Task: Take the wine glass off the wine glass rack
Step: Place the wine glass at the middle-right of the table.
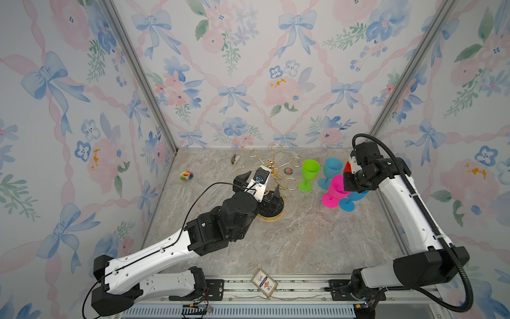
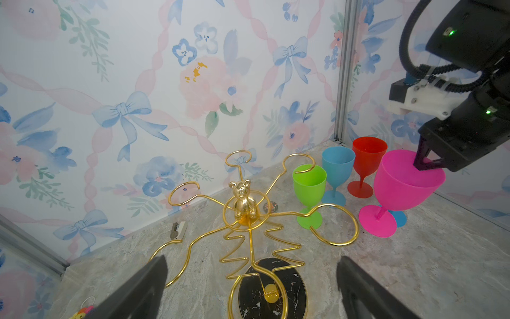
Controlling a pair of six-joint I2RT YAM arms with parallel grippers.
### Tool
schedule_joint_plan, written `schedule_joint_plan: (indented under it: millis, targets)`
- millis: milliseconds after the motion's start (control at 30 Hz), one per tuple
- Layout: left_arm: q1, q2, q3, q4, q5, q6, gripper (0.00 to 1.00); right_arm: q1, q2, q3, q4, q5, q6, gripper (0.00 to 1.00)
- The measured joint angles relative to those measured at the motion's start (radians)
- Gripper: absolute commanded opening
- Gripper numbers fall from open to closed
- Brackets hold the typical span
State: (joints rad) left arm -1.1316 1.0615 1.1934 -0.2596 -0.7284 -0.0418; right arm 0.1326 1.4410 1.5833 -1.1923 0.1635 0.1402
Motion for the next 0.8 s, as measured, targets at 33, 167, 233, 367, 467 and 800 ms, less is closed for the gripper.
schedule_joint_plan:
  millis: [33, 167, 233, 367, 467, 800]
  targets:
    - [0.013, 0.008, 0.013, -0.006, 0.015, -0.006, 0.98, -0.003, 0.007, 0.000, 0.008, -0.003, 0.000, 0.00]
    - [0.076, 0.024, 0.048, -0.040, 0.064, -0.033, 0.98, -0.011, 0.043, 0.000, 0.033, -0.016, 0.000, 0.00]
    - [0.129, 0.027, 0.067, -0.058, 0.088, -0.050, 0.98, -0.013, 0.064, 0.000, 0.042, -0.021, 0.000, 0.00]
    - [0.245, 0.029, 0.087, -0.079, 0.148, -0.072, 0.98, -0.013, 0.091, 0.000, 0.049, -0.021, 0.000, 0.00]
    - [0.343, 0.035, 0.093, -0.088, 0.208, -0.080, 0.98, -0.013, 0.108, 0.000, 0.057, -0.021, 0.000, 0.00]
    - [0.606, 0.092, 0.108, -0.098, 0.336, -0.087, 0.98, -0.014, 0.154, 0.000, 0.093, -0.021, 0.001, 0.00]
